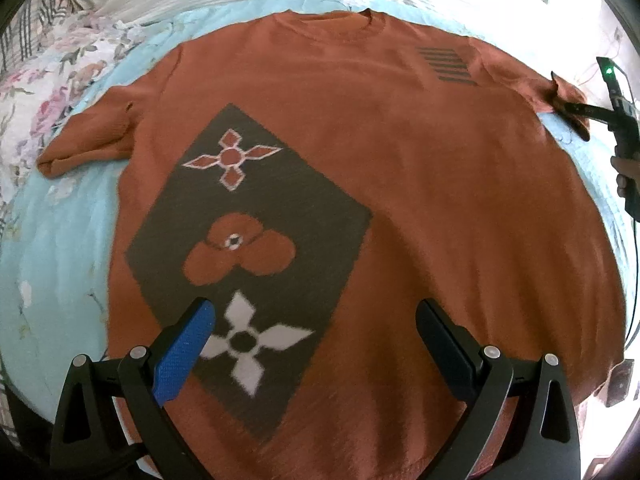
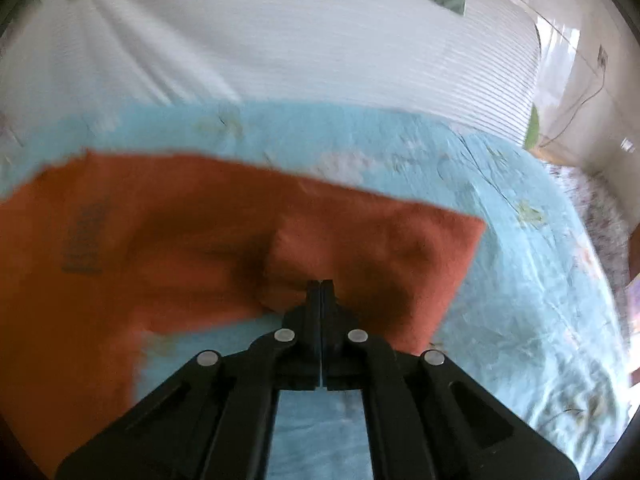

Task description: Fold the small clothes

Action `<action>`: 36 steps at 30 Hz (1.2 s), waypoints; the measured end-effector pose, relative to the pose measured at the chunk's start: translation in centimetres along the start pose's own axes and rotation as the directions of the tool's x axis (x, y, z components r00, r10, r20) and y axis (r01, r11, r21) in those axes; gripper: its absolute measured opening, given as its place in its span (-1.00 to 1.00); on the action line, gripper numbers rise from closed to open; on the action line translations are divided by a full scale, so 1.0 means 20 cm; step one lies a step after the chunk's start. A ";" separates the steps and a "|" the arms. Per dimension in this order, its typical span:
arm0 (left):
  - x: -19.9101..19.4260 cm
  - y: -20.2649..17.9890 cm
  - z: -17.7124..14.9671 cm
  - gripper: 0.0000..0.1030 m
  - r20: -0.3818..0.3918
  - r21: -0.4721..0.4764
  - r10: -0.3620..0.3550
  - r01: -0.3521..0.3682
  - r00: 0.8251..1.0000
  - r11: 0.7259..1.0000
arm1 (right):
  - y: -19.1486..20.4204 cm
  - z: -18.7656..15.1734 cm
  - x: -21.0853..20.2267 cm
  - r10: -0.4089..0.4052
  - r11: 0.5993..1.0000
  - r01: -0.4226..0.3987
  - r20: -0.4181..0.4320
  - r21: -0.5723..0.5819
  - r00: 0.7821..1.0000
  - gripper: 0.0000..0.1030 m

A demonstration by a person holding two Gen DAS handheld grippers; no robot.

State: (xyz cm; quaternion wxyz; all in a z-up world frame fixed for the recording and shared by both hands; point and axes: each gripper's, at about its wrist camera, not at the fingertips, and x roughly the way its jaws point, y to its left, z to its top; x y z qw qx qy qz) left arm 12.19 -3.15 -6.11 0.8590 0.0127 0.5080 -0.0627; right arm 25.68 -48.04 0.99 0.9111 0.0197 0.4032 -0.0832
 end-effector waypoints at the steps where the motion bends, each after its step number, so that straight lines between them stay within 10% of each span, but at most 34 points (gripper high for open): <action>1: 0.00 0.00 0.00 0.96 0.004 0.003 -0.005 0.005 1.000 1.000 | 0.02 0.02 -0.03 0.049 0.999 -0.049 0.021 0.015 0.999 -0.99; 7: 0.00 -0.01 -0.01 0.96 0.010 0.009 -0.021 0.020 1.000 1.000 | 0.23 0.09 -0.09 0.039 0.996 -0.034 0.059 -0.083 0.998 -0.93; 9: -0.02 0.02 -0.02 0.96 0.027 0.001 -0.031 0.031 0.999 1.000 | 0.23 0.07 -0.05 -0.048 0.993 0.052 0.044 -0.103 0.998 -0.14; 10: -0.04 0.03 -0.03 0.96 0.035 -0.004 -0.037 0.037 0.999 0.999 | 0.22 0.05 -0.03 -0.081 0.991 0.084 0.040 -0.105 0.996 0.57; 11: -0.04 0.03 -0.03 0.96 0.037 -0.009 -0.041 0.041 0.998 0.999 | 0.21 0.05 -0.02 -0.099 0.989 0.104 0.046 -0.102 0.994 0.77; 25: 0.04 0.13 -0.03 0.96 -0.014 -0.054 -0.020 0.019 1.000 0.998 | -0.01 0.00 0.25 -0.154 0.987 0.157 -0.085 0.032 0.984 -0.73; 30: 0.04 0.13 -0.04 0.96 -0.009 -0.057 -0.031 0.031 0.999 0.998 | 0.06 0.08 0.00 0.094 0.988 -0.096 0.020 0.125 0.995 -0.81; 36: 0.01 0.13 -0.07 0.96 0.008 -0.056 -0.053 0.053 0.999 0.997 | 0.47 0.22 -0.15 0.438 0.891 -0.442 0.055 0.109 0.897 -0.84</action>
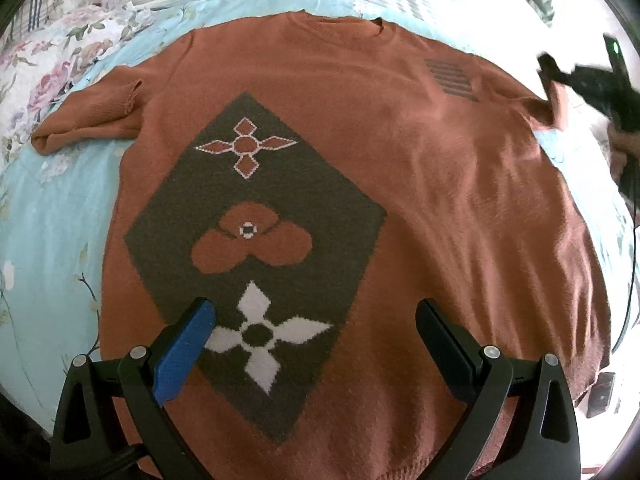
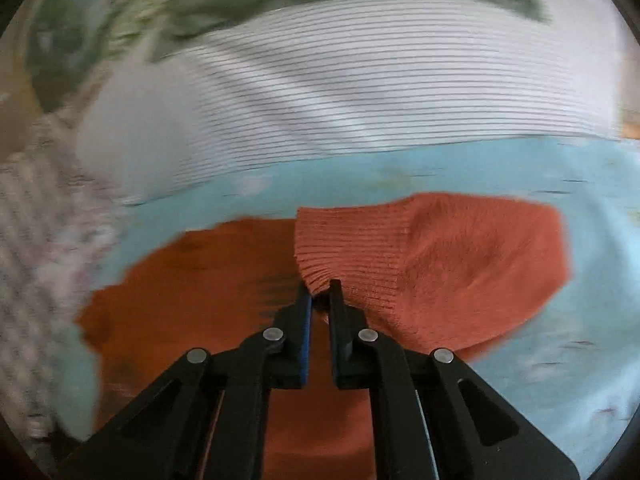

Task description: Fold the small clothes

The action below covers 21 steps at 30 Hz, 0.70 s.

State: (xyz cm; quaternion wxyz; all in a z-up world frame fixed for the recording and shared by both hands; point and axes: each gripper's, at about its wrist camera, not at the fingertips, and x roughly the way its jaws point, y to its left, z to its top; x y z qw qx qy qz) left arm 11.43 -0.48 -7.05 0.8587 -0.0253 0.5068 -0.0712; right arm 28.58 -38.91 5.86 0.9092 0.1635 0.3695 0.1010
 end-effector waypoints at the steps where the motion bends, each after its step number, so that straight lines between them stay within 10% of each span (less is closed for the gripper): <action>1: -0.01 0.01 0.00 0.96 0.006 -0.003 -0.005 0.005 1.000 1.000 | 0.08 0.00 0.03 0.047 0.999 -0.047 -0.012 -0.006 0.999 -0.84; 9: -0.08 0.12 -0.02 0.96 0.036 -0.060 -0.035 0.037 0.999 0.998 | 0.70 -0.14 0.40 0.324 0.941 -0.336 -0.186 -0.035 0.928 -0.88; 21: -0.10 0.32 0.10 0.96 0.089 -0.129 -0.092 0.103 0.992 0.986 | 1.05 -0.38 0.87 0.423 0.902 -0.426 -0.347 0.072 0.837 -0.64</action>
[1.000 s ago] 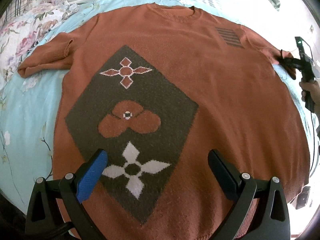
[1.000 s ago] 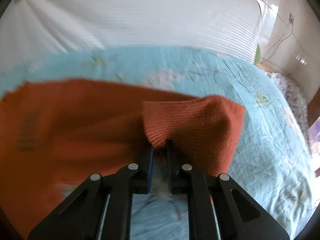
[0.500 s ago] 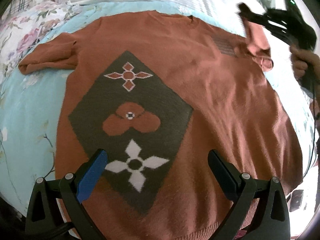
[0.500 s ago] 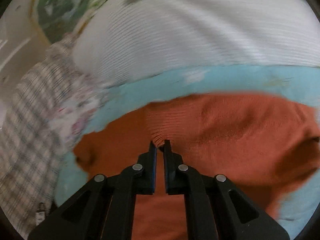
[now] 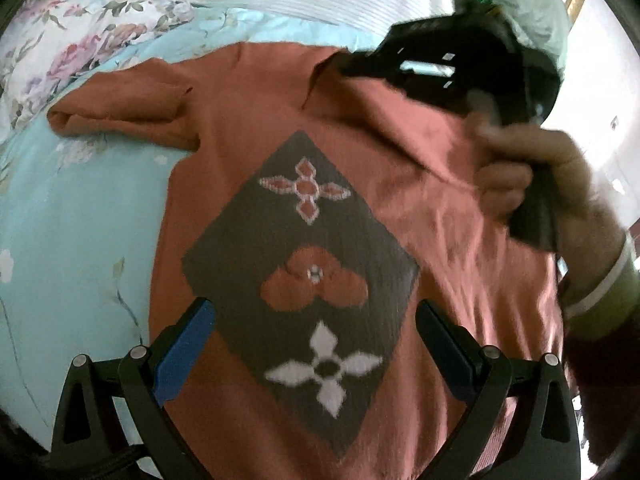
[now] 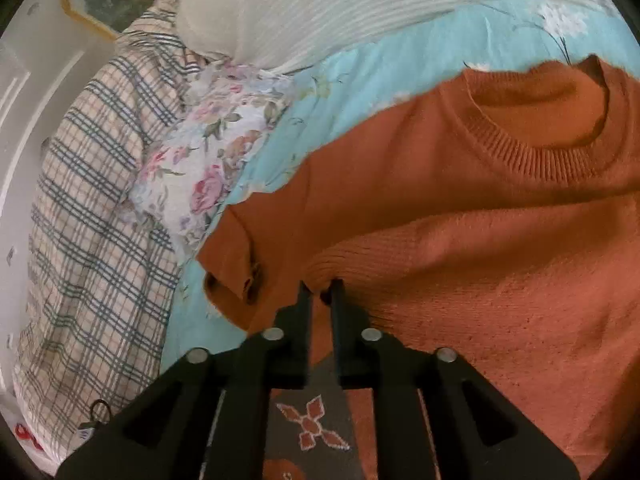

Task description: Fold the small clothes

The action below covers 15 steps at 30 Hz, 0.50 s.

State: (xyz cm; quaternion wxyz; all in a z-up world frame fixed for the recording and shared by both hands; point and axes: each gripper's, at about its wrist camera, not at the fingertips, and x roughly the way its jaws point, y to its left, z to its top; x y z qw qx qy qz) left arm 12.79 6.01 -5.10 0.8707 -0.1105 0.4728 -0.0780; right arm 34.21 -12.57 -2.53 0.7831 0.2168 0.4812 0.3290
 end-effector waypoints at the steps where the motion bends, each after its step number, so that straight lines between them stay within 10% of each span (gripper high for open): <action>1: 0.01 0.00 0.03 0.95 0.010 0.000 -0.005 0.005 1.000 1.000 | -0.01 0.00 -0.01 0.021 1.000 -0.021 0.005 0.008 1.000 -0.32; 3: 0.02 0.01 0.08 0.96 0.028 0.001 -0.017 0.017 0.999 1.000 | -0.02 -0.02 -0.07 0.062 0.998 -0.062 0.038 -0.004 0.997 0.24; 15: 0.46 0.09 0.63 0.95 -0.010 -0.129 -0.178 0.176 0.984 0.976 | -0.30 -0.26 -0.75 -0.104 0.992 0.078 0.279 0.101 0.955 0.28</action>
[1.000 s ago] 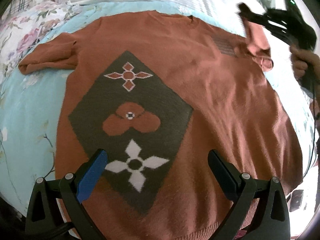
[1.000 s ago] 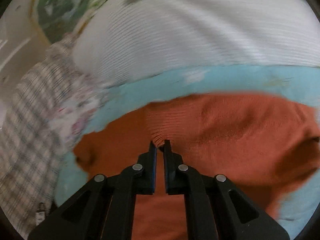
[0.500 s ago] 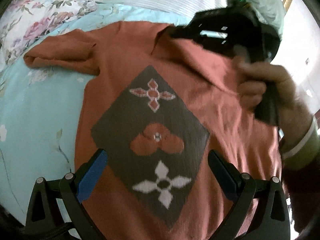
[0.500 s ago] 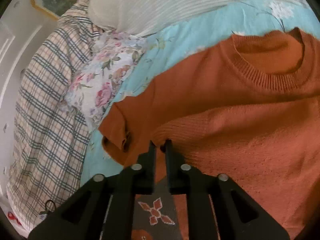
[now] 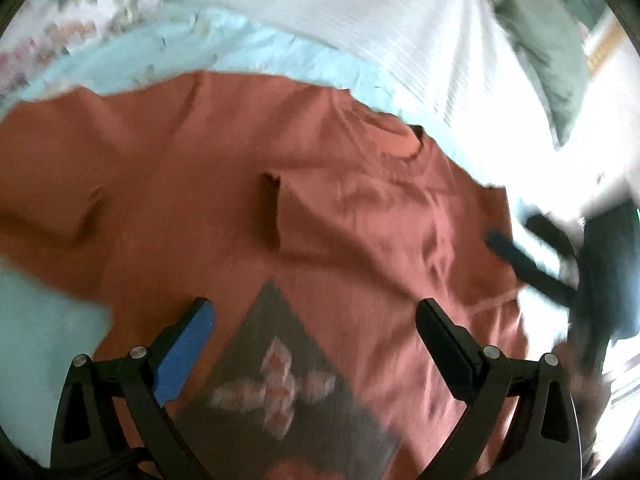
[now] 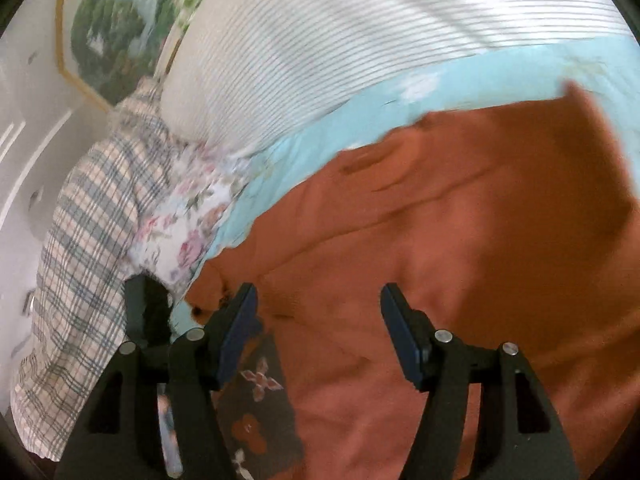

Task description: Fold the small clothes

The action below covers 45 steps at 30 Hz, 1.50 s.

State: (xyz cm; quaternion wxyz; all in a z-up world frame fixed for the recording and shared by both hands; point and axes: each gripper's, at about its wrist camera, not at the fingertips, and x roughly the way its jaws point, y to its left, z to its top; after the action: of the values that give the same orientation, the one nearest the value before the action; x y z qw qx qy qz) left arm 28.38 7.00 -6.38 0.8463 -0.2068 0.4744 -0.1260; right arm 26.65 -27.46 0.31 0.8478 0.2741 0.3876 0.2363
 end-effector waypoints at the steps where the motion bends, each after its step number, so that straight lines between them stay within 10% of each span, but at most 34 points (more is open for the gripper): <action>1: 0.04 0.01 0.04 0.95 -0.009 -0.027 -0.031 0.031 0.999 0.999 | -0.04 -0.01 -0.05 -0.013 1.000 0.013 0.018 0.017 1.000 0.28; 5: 0.24 0.03 0.18 0.51 -0.019 -0.072 -0.064 0.062 0.998 0.995 | -0.18 -0.04 -0.22 -0.076 0.994 0.070 0.076 0.083 0.994 0.28; 8: 0.31 -0.01 0.21 -0.88 -0.035 -0.032 -0.066 0.065 0.997 0.997 | -0.27 -0.02 -0.33 -0.135 0.987 0.123 0.111 0.104 0.985 0.28; 14: -0.04 -0.05 0.19 -0.90 0.182 0.074 -0.016 0.002 0.983 0.997 | -0.47 0.08 -0.48 -0.267 0.961 0.250 0.154 0.121 0.951 0.28; 27: -0.01 0.20 0.16 -0.89 0.182 -0.043 0.051 -0.044 0.982 0.998 | -0.71 0.33 -0.07 -0.389 0.920 0.390 -0.030 0.032 0.921 0.26; 29: -0.04 0.22 0.16 -0.89 0.199 -0.044 0.062 -0.054 0.978 0.998 | -0.73 0.33 0.00 -0.383 0.923 0.385 -0.066 0.015 0.921 -0.81; 37: -0.04 0.14 0.15 -0.85 0.174 0.045 0.035 -0.043 0.984 0.998 | -0.79 0.31 -0.07 -0.435 0.897 0.435 -0.015 0.076 0.900 -0.78; 40: -0.01 0.14 0.14 -0.73 0.146 0.055 0.085 -0.094 0.986 0.994 | -0.69 0.30 -0.14 -0.517 0.856 0.514 0.041 0.057 0.855 -0.59; 45: -0.05 0.18 0.10 -0.67 0.144 0.044 0.080 -0.087 0.986 0.995 | -0.43 0.16 -0.11 -0.337 0.939 0.337 0.023 -0.071 0.941 -0.36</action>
State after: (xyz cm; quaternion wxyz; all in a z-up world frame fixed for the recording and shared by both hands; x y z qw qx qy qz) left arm 29.70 11.04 -6.44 0.8874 -0.1738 0.4179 -0.0874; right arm 29.49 -35.96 -2.40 0.8873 0.1734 0.4154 0.1004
